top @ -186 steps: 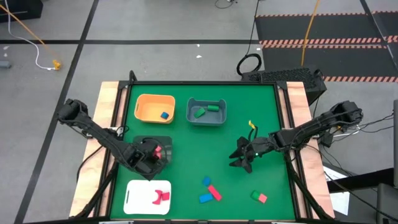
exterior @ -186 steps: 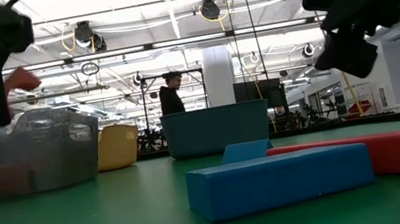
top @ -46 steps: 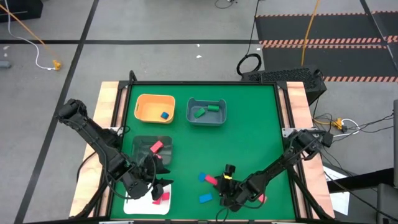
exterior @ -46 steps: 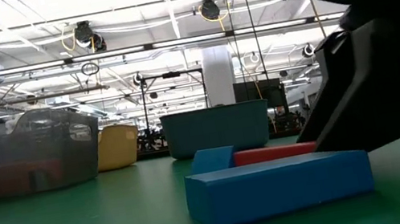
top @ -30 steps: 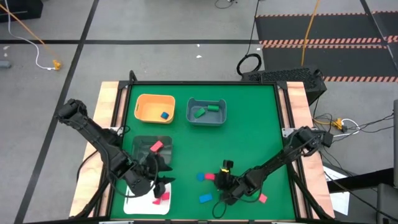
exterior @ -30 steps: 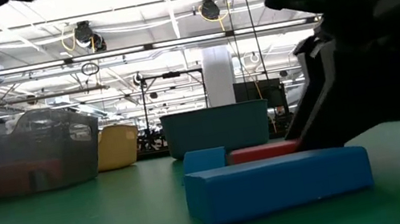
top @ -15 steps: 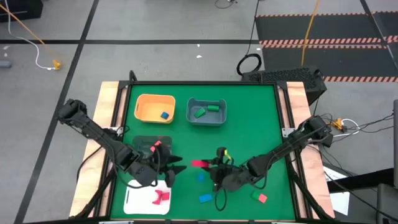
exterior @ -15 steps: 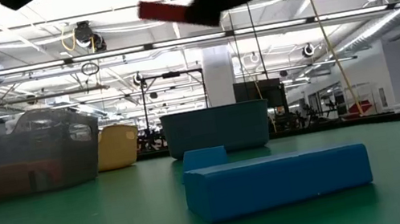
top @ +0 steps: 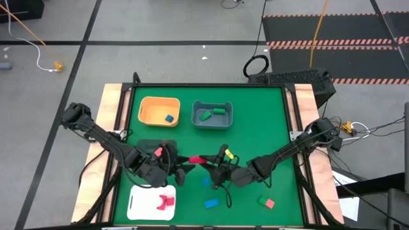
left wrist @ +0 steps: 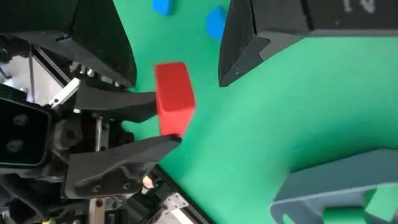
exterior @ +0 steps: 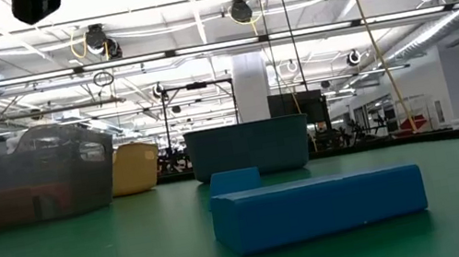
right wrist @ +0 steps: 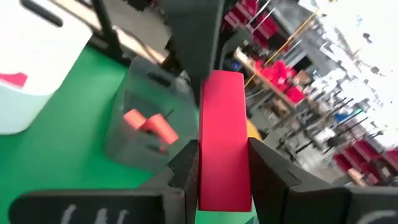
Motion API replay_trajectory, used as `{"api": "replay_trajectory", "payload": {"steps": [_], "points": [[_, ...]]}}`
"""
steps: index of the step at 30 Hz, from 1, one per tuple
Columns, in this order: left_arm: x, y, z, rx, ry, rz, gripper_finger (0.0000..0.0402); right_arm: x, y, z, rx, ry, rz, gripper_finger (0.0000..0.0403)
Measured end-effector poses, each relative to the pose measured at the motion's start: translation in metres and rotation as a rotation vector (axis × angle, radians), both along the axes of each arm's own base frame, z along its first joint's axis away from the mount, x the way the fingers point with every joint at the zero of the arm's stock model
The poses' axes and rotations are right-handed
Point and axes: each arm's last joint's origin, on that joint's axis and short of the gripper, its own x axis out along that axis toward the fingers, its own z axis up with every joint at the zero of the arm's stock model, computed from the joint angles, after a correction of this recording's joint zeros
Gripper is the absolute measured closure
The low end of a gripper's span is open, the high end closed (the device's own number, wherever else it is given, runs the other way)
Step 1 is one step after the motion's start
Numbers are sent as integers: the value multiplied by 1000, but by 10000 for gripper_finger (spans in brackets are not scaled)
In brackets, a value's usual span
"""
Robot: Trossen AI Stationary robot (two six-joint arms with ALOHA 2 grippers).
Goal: Sort & place blocks by color
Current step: Put the red rectangular block into the white bin
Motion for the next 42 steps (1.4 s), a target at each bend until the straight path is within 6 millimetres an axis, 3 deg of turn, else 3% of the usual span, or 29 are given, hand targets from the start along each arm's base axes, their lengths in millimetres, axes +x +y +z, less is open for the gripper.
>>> {"api": "replay_trajectory", "payload": {"steps": [4,10,14,20,27,29,37,42], "points": [[6,3,-1,22,-6,4,174,2,2,2,12,-13,95,313],[11,8,4,69,-37,-6,180,2,2,4,18,-30,100,313],[12,9,4,72,-38,-11,227,2,2,5,8,-36,101,313],[12,8,5,54,-39,-31,340,3,2,5,-41,-21,103,313],[12,7,5,30,-33,-67,343,3,1,5,-54,-19,102,313],[12,6,5,21,-30,-79,328,3,1,6,-54,-19,108,313],[12,3,3,-26,-9,-139,174,4,0,8,-69,-24,95,313],[13,3,5,0,-28,-135,144,3,0,7,-70,-23,96,313]]}}
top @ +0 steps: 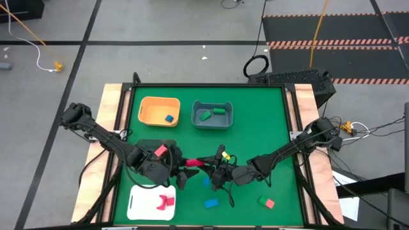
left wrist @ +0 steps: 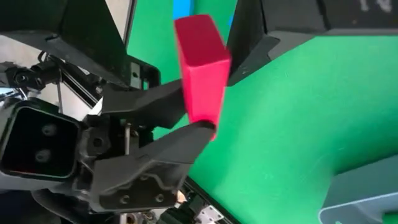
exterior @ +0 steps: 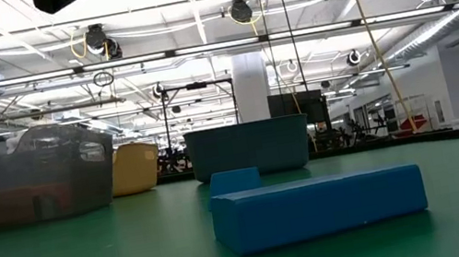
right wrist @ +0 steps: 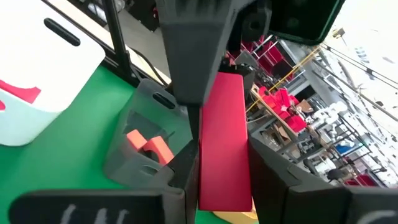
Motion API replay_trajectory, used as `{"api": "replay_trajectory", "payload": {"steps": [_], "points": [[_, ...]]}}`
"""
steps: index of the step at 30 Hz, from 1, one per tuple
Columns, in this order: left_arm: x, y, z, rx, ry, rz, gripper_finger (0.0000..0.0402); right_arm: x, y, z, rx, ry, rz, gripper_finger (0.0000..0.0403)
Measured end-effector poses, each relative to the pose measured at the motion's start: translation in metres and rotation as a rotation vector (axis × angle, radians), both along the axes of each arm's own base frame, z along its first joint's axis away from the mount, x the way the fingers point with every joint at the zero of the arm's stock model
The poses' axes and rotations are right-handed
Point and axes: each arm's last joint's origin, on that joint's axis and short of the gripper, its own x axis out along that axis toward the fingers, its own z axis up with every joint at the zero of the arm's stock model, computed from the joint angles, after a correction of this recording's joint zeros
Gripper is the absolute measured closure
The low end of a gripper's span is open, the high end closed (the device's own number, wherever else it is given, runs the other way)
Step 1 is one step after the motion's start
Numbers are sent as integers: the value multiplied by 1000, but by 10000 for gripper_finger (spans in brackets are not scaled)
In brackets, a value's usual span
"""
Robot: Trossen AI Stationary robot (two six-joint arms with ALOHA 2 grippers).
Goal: Sort & place blocks by color
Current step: Put the red rectangular block into the white bin
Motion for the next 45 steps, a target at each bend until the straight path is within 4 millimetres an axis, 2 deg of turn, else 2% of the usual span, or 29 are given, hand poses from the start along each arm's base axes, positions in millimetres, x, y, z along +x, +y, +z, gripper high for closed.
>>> {"api": "replay_trajectory", "payload": {"steps": [3,7,17,25,34,39,45], "points": [[0,0,0,6,-4,4,150,0,0,0,-1,2,0,313],[1,2,0,7,-4,10,183,0,0,0,-1,3,4,313],[1,3,0,17,-2,18,335,0,0,0,-16,6,1,312],[1,1,1,25,-2,-5,336,-4,8,0,-52,17,31,296],[-1,-1,0,25,8,-28,338,-11,19,-6,85,35,32,208],[-4,-7,0,19,0,-39,338,-22,32,-12,96,52,-56,171],[-10,-13,-1,12,23,-55,338,-42,54,-21,218,78,-56,165]]}}
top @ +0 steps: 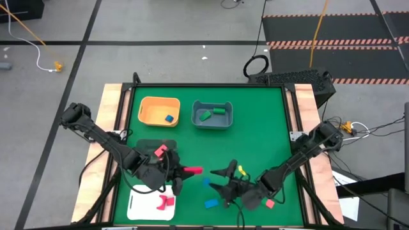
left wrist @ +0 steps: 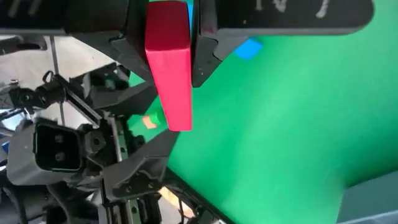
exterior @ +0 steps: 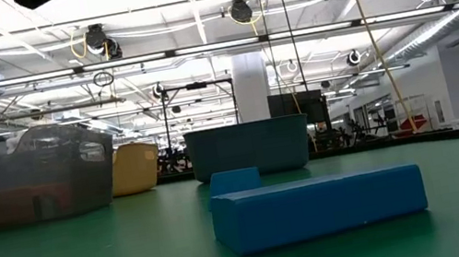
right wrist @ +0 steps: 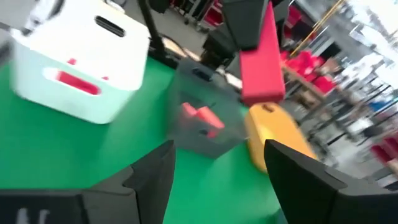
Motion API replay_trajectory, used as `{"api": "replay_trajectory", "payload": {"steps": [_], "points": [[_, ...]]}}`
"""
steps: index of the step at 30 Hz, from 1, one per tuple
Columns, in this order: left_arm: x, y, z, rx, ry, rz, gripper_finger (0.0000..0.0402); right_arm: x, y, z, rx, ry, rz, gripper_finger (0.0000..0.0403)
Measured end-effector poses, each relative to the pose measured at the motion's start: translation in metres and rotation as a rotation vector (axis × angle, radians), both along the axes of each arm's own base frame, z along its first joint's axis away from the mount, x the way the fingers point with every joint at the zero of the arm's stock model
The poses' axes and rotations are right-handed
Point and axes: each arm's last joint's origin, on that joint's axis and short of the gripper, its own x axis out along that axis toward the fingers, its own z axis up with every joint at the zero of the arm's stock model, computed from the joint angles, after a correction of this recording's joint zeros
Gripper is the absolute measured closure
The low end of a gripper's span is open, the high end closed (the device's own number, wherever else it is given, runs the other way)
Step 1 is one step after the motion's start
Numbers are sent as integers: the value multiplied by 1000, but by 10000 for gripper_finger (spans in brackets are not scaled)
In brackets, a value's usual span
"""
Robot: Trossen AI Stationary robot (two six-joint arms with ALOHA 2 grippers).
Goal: Sort & place blocks by color
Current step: Put the red rectangular block into the white bin
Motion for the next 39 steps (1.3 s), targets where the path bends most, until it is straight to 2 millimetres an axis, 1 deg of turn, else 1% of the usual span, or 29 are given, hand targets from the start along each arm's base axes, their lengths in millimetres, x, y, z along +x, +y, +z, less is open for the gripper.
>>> {"api": "replay_trajectory", "payload": {"steps": [4,7,11,16,18,20,23,25,28,31,36,39], "points": [[-8,-5,-6,-69,88,-37,337,-12,13,-5,117,6,1,170],[-18,-17,-11,-165,173,-93,337,-20,20,-8,201,8,-3,171],[-36,-37,-14,-318,255,-141,337,-27,27,-9,297,-3,-2,171],[-67,-70,-13,-483,325,-199,337,-27,32,-11,505,45,70,172],[-79,-78,-16,-518,364,-178,337,-28,33,-13,602,86,110,172],[-91,-84,-23,-535,421,-118,337,-29,31,-20,695,137,122,172],[-104,-88,-36,-529,523,-17,337,-33,26,-32,802,185,93,172],[-110,-89,-44,-507,571,37,337,-36,23,-40,843,202,62,172],[-113,-90,-52,-488,600,78,333,-40,20,-47,867,234,48,172],[-111,-94,-59,-472,625,77,319,-43,17,-54,882,254,43,172],[-109,-99,-74,-460,736,66,278,-49,12,-64,915,245,31,172],[-106,-99,-79,-456,760,74,254,-51,10,-69,931,231,38,172]]}}
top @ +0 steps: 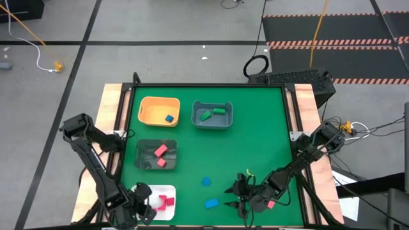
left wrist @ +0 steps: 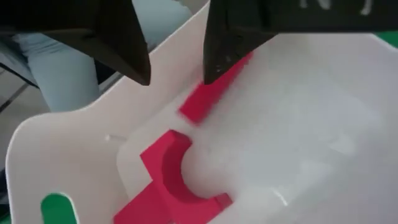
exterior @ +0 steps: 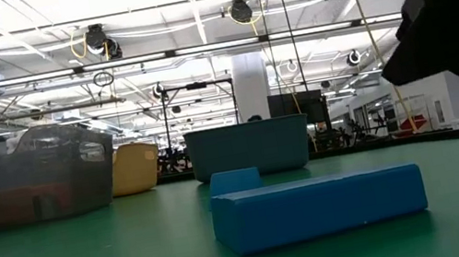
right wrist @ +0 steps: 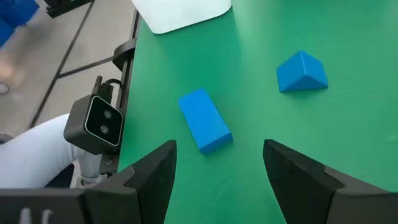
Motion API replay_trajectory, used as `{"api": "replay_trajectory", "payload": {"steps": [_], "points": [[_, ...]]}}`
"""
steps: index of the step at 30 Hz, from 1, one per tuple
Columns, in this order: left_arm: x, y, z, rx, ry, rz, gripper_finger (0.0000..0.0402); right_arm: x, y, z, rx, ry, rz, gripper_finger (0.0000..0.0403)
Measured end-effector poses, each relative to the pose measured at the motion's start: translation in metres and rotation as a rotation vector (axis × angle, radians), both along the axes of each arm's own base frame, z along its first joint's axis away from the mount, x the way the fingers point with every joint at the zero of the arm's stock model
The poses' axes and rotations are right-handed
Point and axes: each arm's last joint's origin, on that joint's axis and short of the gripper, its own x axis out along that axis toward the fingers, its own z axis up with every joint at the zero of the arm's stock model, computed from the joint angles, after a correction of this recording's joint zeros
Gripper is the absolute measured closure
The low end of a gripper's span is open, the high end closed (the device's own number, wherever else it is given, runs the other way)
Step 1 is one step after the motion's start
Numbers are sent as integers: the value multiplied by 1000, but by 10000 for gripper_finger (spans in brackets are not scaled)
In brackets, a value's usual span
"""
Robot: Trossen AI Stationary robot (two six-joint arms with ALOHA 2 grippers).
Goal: Sort & place blocks by color
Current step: Put the red rectangular block into the white bin, then put the blue rectangular block into the yellow bin
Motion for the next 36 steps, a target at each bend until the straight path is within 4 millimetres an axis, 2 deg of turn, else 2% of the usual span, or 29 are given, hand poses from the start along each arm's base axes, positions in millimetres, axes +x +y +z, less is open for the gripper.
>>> {"api": "replay_trajectory", "payload": {"steps": [4,9,17,29,36], "points": [[5,4,2,14,-22,-24,229,1,0,2,19,-58,15,172],[9,13,16,47,-128,-51,216,2,0,3,-23,-76,42,172],[13,21,41,140,-384,-90,215,13,9,-19,-82,-164,100,172],[24,14,55,230,-638,-180,215,28,2,-53,-220,-201,136,172],[28,9,63,242,-739,-223,215,31,3,-52,-183,-195,182,172]]}}
